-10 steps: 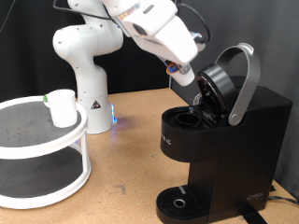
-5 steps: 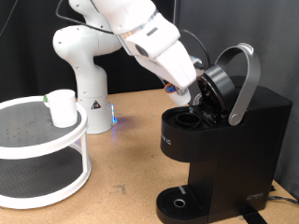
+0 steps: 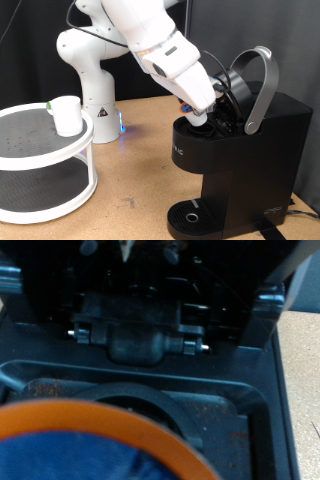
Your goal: Make a cup of coffee with the keurig machine
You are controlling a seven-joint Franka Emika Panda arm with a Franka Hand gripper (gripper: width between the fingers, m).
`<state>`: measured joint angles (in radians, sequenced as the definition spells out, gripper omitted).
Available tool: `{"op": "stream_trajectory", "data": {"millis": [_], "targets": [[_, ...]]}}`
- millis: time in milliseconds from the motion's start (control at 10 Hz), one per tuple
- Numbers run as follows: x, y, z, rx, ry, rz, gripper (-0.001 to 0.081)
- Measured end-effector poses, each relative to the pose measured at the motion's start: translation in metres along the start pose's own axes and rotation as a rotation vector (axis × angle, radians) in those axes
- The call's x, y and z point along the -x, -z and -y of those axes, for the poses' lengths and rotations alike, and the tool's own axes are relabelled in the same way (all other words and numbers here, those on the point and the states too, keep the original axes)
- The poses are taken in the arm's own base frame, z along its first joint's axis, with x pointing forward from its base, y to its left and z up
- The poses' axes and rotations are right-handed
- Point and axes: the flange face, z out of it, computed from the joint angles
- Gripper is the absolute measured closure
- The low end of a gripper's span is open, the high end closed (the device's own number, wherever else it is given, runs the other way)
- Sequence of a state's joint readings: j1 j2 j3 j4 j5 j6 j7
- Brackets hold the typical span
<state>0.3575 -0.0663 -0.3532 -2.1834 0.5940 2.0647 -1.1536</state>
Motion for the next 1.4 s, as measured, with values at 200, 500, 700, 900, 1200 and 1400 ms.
{"op": "stream_trajectory", "data": {"millis": [200, 500, 700, 900, 1200, 1400], "targets": [[-0.003, -0.009, 0.002, -0.008, 0.007, 0.014, 0.0369], [-0.008, -0.02, 0.008, -0.008, 0.012, 0.027, 0.0369], [-0.01, -0.025, 0.011, 0.002, 0.003, 0.041, 0.0369], [-0.012, -0.025, 0.012, 0.018, -0.006, 0.054, 0.0369], [-0.012, -0.025, 0.012, 0.028, -0.009, 0.062, 0.0369], [-0.012, -0.025, 0.012, 0.029, -0.011, 0.064, 0.0369]]}}
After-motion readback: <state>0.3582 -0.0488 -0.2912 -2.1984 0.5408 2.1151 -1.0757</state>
